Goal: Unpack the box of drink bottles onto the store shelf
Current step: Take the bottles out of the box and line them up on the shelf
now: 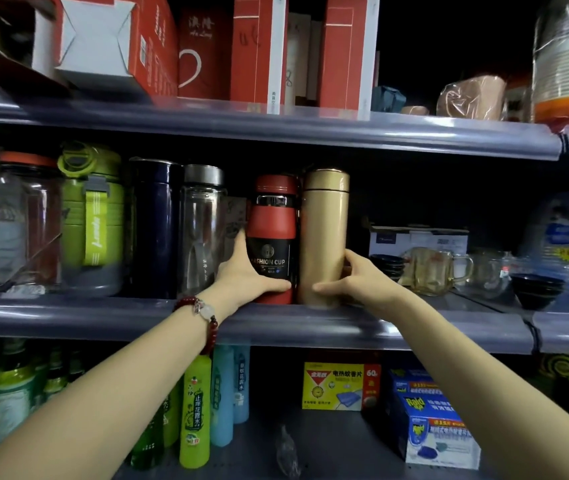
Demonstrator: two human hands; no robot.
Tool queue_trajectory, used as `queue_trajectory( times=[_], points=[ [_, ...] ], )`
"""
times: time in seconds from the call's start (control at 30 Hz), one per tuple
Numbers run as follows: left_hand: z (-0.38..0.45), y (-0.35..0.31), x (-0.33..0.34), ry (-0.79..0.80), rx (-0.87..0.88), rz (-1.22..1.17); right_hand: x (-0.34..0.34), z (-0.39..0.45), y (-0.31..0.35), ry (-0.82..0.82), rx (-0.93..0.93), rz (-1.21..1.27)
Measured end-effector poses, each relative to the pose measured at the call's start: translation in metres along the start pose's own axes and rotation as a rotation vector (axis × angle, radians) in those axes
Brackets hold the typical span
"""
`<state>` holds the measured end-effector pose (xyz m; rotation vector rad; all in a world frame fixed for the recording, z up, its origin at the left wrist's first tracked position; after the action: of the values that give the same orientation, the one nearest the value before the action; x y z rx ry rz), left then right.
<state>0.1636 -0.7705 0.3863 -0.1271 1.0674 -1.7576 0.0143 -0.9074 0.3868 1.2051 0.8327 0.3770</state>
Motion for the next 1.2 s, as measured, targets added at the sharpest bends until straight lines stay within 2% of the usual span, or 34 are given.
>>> queue_trajectory(
  times=[0.13,0.17,0.2,0.3,0.4,0.57,0.63,0.73,0.87,0.93,1.03,1.1,1.2],
  points=[
    [0.000,0.000,-0.004,0.049,0.008,0.024,-0.001,-0.002,0.003,-0.250,-0.047,-0.247],
    [0.000,0.001,-0.005,0.058,0.008,0.027,0.000,-0.003,0.004,-0.267,-0.057,-0.275],
    [0.000,0.002,-0.005,0.069,0.008,0.023,0.003,-0.004,0.006,-0.234,-0.054,-0.259],
    [0.002,0.003,-0.004,0.099,0.016,-0.005,0.005,-0.001,0.001,-0.006,0.053,0.018],
    [0.002,0.003,-0.003,0.106,0.019,-0.019,-0.002,0.006,-0.007,0.009,0.110,0.138],
    [0.001,0.004,-0.003,0.102,0.019,-0.029,-0.005,0.003,-0.003,-0.167,0.032,0.026],
    [0.001,0.004,-0.002,0.105,0.026,-0.028,0.001,0.002,-0.001,-0.111,0.036,-0.001],
    [0.001,0.004,-0.003,0.104,0.036,-0.021,0.011,0.000,-0.001,0.063,0.075,-0.005],
    [0.000,0.003,-0.004,0.101,0.034,-0.021,0.004,0.000,-0.006,0.155,0.102,0.070],
    [0.000,0.003,-0.004,0.099,0.035,-0.023,0.001,-0.002,-0.005,0.131,0.068,0.040],
    [-0.001,0.002,-0.004,0.100,0.038,-0.011,-0.001,-0.004,-0.002,-0.065,0.006,-0.148],
    [-0.002,0.001,-0.005,0.101,0.040,-0.007,0.000,-0.006,-0.001,-0.140,-0.021,-0.257],
    [-0.003,0.001,-0.005,0.105,0.038,-0.011,0.001,-0.008,-0.001,-0.002,0.020,-0.126]
  ],
)
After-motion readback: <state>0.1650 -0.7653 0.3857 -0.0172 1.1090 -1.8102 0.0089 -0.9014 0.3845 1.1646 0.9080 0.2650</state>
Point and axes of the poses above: each hand's wrist, its own z-axis towards the middle knuckle, its own x-axis out of the palm, y = z × x, the point moved 8 cm from there along z, towards the middle knuckle, and after that the axes turned 13 degrees about x, right-handed, at the moved point
